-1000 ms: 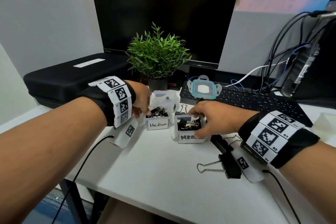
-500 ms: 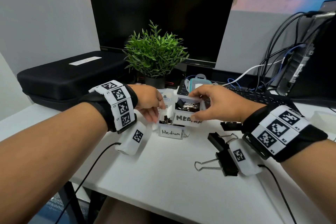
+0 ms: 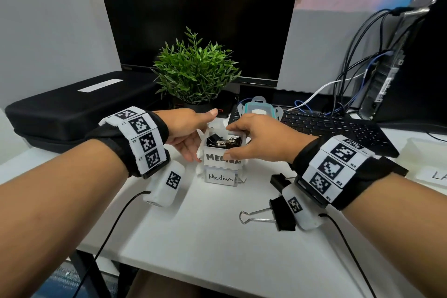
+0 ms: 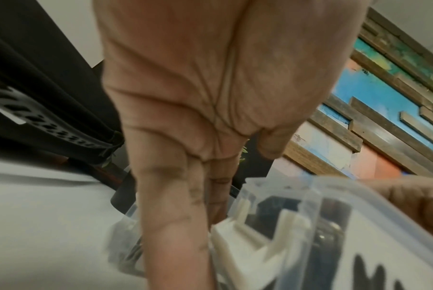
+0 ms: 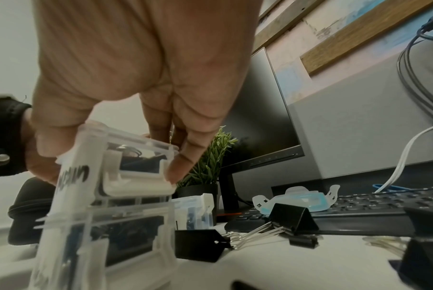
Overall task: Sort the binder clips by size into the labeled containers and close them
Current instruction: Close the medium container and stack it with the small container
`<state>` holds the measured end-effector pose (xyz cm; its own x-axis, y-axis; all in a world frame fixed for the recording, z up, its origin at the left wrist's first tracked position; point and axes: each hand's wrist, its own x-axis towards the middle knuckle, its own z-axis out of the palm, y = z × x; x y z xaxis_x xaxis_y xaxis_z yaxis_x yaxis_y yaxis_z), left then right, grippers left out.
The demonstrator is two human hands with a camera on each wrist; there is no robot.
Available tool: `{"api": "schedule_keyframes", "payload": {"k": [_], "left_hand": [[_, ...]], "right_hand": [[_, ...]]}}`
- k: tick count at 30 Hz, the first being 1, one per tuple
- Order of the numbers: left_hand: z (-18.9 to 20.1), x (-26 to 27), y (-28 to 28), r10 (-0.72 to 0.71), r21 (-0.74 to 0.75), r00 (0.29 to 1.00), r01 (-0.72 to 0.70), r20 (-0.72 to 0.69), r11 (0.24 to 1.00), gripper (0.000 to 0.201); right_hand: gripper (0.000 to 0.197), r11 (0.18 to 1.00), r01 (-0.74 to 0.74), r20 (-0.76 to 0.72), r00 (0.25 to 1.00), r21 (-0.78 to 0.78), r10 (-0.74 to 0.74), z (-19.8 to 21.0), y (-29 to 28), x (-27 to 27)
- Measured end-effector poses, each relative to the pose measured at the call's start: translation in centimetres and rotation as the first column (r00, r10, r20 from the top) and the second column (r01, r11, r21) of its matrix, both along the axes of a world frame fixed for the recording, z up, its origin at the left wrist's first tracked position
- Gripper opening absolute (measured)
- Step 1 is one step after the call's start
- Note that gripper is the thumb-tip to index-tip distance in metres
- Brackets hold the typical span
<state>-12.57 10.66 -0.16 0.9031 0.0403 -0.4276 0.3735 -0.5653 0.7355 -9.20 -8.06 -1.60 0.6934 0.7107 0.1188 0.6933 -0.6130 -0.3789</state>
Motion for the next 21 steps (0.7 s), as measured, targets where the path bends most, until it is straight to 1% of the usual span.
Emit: {"api": "schedule_keyframes", "payload": {"k": [1, 2, 4, 5, 6, 10, 13, 14, 15, 16, 17, 18, 19, 21], "left_hand": [[0.1, -0.1, -0.2, -0.026, 0.022, 1.0, 0.026, -0.008, 0.999, 0.064], [0.2, -0.3, -0.5, -0.055, 0.05, 0.998, 0.055, -0.012, 0.997, 0.057], [0.3, -0.5, -1.0, -0.096, 0.116, 0.995, 0.097, -0.015, 0.988, 0.034], [0.4, -0.5, -1.3, -0.105, 0.141, 0.994, 0.106, -0.016, 0.984, 0.026], [0.4, -0.5, -1.4, -0.109, 0.161, 0.994, 0.111, -0.016, 0.981, 0.024], [0.3, 0.2, -1.7, -0.101, 0.196, 0.995, 0.098, 0.004, 0.976, 0.043], [0.1, 0.4, -1.4, -0.079, 0.213, 0.997, 0.073, 0.017, 0.974, 0.046], [0.0, 0.5, -1.4, -0.084, 0.247, 0.996, 0.075, 0.028, 0.966, 0.045], [0.1, 0.6, -1.3, -0.111, 0.332, 0.993, 0.091, 0.043, 0.939, 0.043], [0.2, 0.8, -1.5, -0.171, 0.457, 0.983, 0.122, 0.068, 0.881, 0.046], [0.5, 0.8, -1.4, -0.231, 0.58, 0.968, 0.132, 0.099, 0.804, 0.049], [0.8, 1.0, -1.9, -0.298, 0.665, 0.944, 0.131, 0.143, 0.735, 0.05], [1.1, 1.0, -2.7, -0.347, 0.701, 0.917, 0.117, 0.196, 0.704, 0.049], [1.8, 0.9, -4.2, -0.392, 0.693, 0.877, 0.1, 0.278, 0.714, 0.041]], "right_hand": [[0.071, 1.0, 0.002, -0.004, 1.0, -0.001, -0.002, -0.1, 0.1, 0.0], [0.071, 1.0, 0.005, -0.008, 1.0, -0.001, -0.005, -0.1, 0.1, 0.0], [0.073, 1.0, 0.011, -0.016, 1.0, -0.006, -0.011, -0.2, 0.1, -0.1], [0.074, 1.0, 0.016, -0.024, 1.0, -0.008, -0.016, -0.2, 0.2, 0.0], [0.075, 1.0, 0.021, -0.032, 0.999, -0.006, -0.021, -0.2, 0.2, 0.0], [0.077, 0.999, 0.052, -0.063, 0.997, 0.0, -0.052, -0.1, -0.1, 0.0], [0.078, 0.997, 0.072, -0.093, 0.993, 0.003, -0.072, -0.1, 0.0, -0.3], [0.077, 0.997, 0.08, -0.096, 0.992, 0.008, -0.079, -0.1, 0.1, -0.3], [0.077, 0.996, 0.084, -0.09, 0.992, 0.008, -0.083, -0.1, 0.2, -0.3], [0.076, 0.996, 0.091, -0.079, 0.993, 0.003, -0.091, -0.2, 0.2, -0.3], [0.076, 0.996, 0.087, -0.071, 0.994, -0.003, -0.087, -0.2, 0.5, -0.3], [0.076, 0.996, 0.088, -0.069, 0.994, -0.007, -0.089, -0.1, 0.3, -0.3], [0.076, 0.996, 0.086, -0.076, 0.993, -0.014, -0.086, -0.1, 0.1, -0.3], [0.076, 0.997, 0.075, -0.096, 0.992, -0.02, -0.076, 0.1, -0.8, -0.2]]}}
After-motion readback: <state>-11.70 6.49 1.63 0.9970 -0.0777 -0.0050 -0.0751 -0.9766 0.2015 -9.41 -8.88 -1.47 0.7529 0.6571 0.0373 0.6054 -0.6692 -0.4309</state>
